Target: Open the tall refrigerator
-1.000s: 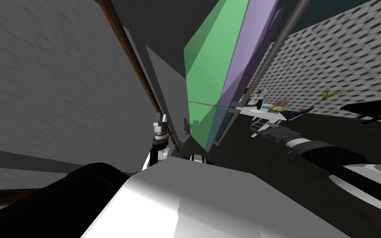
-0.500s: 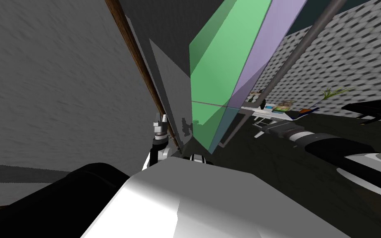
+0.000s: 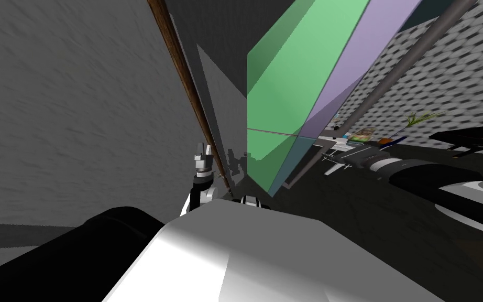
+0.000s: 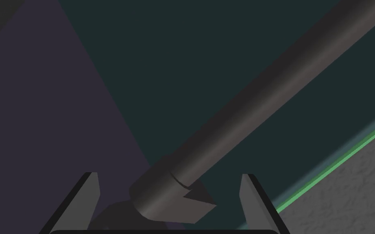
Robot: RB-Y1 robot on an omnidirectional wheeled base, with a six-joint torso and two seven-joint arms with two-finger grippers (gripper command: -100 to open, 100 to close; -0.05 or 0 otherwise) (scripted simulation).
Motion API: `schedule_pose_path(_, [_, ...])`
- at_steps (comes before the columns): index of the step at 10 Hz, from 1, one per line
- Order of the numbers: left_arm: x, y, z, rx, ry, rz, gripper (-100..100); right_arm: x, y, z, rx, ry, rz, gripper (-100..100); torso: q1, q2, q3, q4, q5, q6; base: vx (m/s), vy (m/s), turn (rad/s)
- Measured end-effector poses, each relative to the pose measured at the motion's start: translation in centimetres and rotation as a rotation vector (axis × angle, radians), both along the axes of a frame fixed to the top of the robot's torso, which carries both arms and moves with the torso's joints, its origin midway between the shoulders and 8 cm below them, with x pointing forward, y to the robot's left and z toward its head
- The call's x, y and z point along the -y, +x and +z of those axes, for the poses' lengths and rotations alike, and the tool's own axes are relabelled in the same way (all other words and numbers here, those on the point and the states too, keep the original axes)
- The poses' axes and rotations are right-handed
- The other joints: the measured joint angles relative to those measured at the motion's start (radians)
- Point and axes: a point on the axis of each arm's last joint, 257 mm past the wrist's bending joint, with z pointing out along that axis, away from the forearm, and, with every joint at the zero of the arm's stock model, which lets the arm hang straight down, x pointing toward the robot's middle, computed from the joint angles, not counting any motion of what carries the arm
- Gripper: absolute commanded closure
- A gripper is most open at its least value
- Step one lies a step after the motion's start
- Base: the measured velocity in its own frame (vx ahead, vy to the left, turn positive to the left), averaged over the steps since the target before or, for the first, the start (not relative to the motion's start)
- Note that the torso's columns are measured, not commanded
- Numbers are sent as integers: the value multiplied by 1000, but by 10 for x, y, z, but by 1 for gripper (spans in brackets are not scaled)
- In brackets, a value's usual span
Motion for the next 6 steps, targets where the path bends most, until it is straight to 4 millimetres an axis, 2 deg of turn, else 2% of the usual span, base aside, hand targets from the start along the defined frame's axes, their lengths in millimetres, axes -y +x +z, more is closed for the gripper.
schedule_pose_path(2, [0,0,0,0,0,0,0,2,4,6,5,-28,-1,-100,-1,1,1,0,0,0,12,35,-3])
schedule_pose_path(3, [0,0,0,0,0,0,0,1,4,6,5,-28,0,100,-2,2,1,1,-1,0,7,0,-3])
schedule_pose_path(4, [0,0,0,0,0,0,0,3,5,9,11,-29,-5,100,0,2,2,-1,-2,0,-15,-190,23])
schedule_pose_path(5, [0,0,0,0,1,0,0,-1,5,13,22,-32,3,100,-6,3,3,-2,-4,-1,-63,-336,92])
schedule_pose_path(6, [0,0,0,0,1,0,0,-16,5,10,13,-28,41,100,-13,1,1,-1,-5,-1,-54,-272,61])
